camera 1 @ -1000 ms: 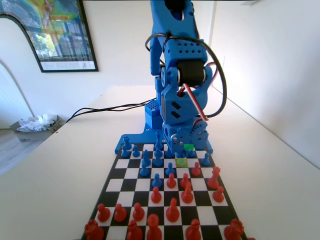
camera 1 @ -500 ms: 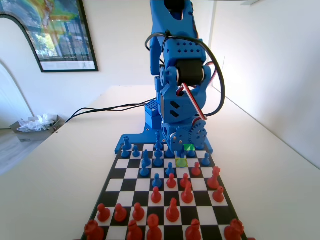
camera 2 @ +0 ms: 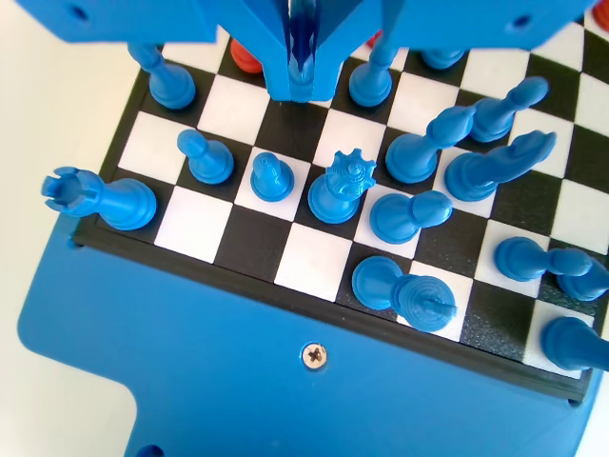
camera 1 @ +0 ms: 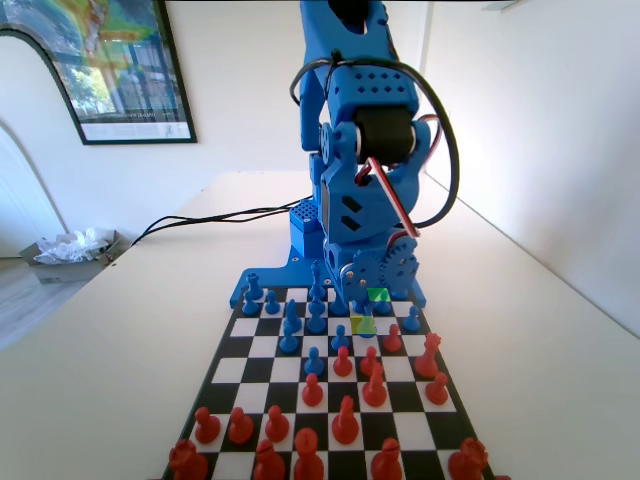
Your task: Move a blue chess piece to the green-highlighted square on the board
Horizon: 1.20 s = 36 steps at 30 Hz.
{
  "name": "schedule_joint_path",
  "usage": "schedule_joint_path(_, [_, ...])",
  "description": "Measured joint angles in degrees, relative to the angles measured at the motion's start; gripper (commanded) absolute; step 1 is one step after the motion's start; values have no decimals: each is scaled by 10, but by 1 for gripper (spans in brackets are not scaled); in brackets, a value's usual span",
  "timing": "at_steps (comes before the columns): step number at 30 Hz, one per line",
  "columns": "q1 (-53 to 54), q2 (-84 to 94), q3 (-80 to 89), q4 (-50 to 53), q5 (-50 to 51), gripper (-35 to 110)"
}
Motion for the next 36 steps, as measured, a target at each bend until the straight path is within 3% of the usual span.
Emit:
schedule_joint_path(22, [-56,87,-28,134,66,1])
schedule_joint_path(36, [-114,193,54,149,98,1])
